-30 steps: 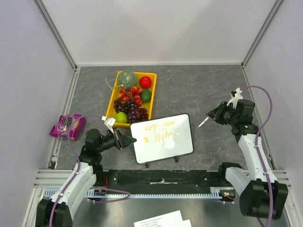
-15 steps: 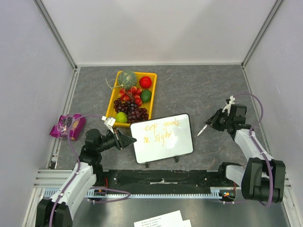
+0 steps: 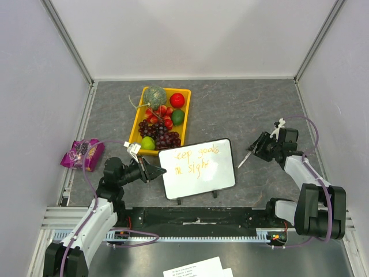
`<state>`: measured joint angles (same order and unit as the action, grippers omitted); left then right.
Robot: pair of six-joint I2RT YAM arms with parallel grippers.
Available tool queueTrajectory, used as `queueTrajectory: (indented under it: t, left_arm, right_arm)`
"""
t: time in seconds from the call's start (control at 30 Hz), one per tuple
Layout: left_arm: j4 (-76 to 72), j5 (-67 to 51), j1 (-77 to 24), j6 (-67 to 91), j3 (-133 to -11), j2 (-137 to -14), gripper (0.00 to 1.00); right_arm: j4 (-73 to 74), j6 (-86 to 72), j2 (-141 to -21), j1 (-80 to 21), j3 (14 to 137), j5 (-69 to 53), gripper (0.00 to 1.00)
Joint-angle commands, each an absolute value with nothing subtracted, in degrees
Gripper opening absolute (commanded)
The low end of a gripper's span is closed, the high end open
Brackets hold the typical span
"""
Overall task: Write a sentence on the whiteboard
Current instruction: Place the whiteboard marker at the center of the board, then reset both arms
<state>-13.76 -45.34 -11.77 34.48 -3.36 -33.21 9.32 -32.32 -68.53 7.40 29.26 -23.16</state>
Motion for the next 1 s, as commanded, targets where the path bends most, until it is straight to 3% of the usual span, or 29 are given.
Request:
queueTrajectory:
  t: [0.0, 0.4, 0.73, 0.97]
  left_arm:
    - [-14.7, -42.7, -11.7, 33.0, -3.4, -33.0, 0.02]
    - [-12.5, -41.1, -11.7, 33.0, -3.5, -31.1, 0.02]
    - [-7.8, -37.3, -11.7, 33.0, -3.9, -25.7, 0.02]
    - [3.2, -29.6, -11.7, 36.8, -4.1, -19.4, 0.02]
  right_arm:
    - [6.9, -32.4, -67.9, 7.6, 28.8, -21.9, 0.61]
    - [7.9, -31.6, -61.2, 7.6, 27.6, -23.4, 0.97]
    - [8.7, -29.3, -53.3, 7.5, 26.5, -29.3, 0.98]
    - [9.3, -28.1, -52.9, 6.8, 26.6, -32.0, 0.98]
